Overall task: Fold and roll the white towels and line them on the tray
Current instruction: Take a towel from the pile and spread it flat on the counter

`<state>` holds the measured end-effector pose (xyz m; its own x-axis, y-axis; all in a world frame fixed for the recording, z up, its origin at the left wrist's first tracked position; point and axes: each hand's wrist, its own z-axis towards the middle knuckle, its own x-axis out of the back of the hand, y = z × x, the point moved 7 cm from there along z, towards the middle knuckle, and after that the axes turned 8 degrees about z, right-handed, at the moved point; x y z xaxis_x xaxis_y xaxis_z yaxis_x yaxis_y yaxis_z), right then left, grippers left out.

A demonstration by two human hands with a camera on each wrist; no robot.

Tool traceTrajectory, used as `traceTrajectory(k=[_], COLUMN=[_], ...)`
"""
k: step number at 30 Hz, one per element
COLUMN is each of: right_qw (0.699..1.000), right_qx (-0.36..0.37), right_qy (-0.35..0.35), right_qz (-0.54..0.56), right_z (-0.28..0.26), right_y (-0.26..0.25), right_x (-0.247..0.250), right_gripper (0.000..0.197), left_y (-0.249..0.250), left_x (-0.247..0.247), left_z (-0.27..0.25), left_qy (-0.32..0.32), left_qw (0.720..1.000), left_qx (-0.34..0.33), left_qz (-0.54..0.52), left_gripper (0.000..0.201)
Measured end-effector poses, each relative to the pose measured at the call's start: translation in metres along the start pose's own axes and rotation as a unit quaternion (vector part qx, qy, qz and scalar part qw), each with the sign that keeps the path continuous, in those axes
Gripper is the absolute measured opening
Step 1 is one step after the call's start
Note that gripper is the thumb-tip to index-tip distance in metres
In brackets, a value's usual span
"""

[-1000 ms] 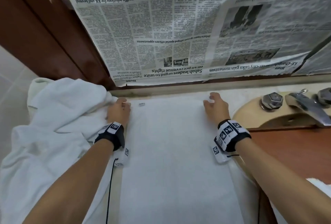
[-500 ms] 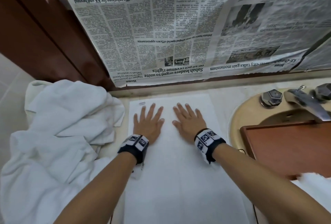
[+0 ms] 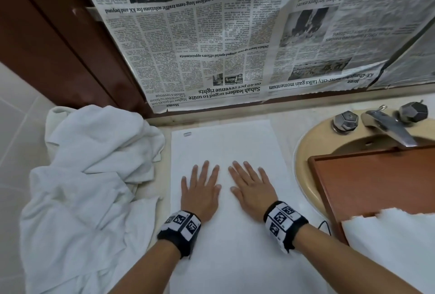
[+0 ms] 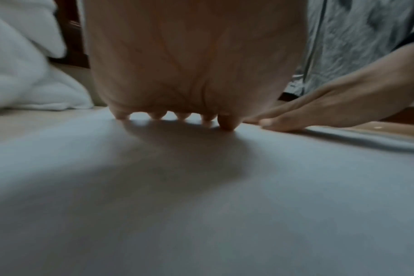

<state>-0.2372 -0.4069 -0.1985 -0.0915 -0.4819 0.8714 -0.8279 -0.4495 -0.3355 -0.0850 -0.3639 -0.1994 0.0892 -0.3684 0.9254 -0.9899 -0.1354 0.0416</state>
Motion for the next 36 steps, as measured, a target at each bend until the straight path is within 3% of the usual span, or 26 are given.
traceTrajectory(k=[3, 6, 9, 12, 19, 22, 25, 27, 34, 36], right_qw=[0.997, 0.990, 0.998, 1.000, 0.985, 0.992, 0.999, 0.998, 0.983, 0.987], right_qx=[-0.076, -0.140, -0.053, 0.007, -0.170, -0.102, -0.046, -0.054, -0.176, -0.143], right_qy=[0.001, 0.015, 0.031, 0.006, 0.023, 0.065, 0.018, 0.001, 0.049, 0.049], right_qz=[0.010, 0.029, 0.016, 0.006, 0.019, 0.020, 0.011, 0.041, 0.034, 0.052], right_z=[-0.007, -0.022, -0.035, -0.046, -0.084, -0.107, -0.124, -0.130, -0.151, -0.158], right_y=[0.036, 0.051, 0.001, -0.031, 0.058, 0.025, -0.021, -0.028, 0.040, 0.017], right_x=[0.011, 0.020, 0.005, -0.022, -0.005, -0.017, -0.056, -0.068, -0.041, -0.048], right_gripper=[0.060, 0.061, 0.061, 0.067, 0.061, 0.060, 0.057, 0.057, 0.082, 0.078], left_y=[-0.048, -0.068, -0.020, 0.020, -0.064, -0.037, 0.024, 0.042, -0.038, -0.028], left_x=[-0.004, -0.007, -0.008, -0.021, -0.033, -0.035, -0.054, -0.063, -0.074, -0.073], left_z=[-0.006, -0.024, -0.045, -0.061, -0.083, -0.103, -0.127, -0.140, -0.162, -0.170], left_qy=[0.003, 0.004, 0.017, -0.002, -0.016, -0.002, 0.000, 0.009, 0.011, 0.018], left_qw=[0.998, 0.991, 0.998, 0.999, 0.992, 0.995, 1.000, 1.000, 0.989, 0.989], left_qx=[0.070, 0.129, 0.049, -0.014, 0.111, 0.082, 0.006, -0.010, 0.133, 0.124], left_qz=[-0.012, -0.037, -0.041, -0.033, -0.053, -0.058, -0.018, -0.001, -0.065, -0.082], left_gripper=[0.058, 0.058, 0.078, 0.070, 0.062, 0.068, 0.064, 0.058, 0.077, 0.075])
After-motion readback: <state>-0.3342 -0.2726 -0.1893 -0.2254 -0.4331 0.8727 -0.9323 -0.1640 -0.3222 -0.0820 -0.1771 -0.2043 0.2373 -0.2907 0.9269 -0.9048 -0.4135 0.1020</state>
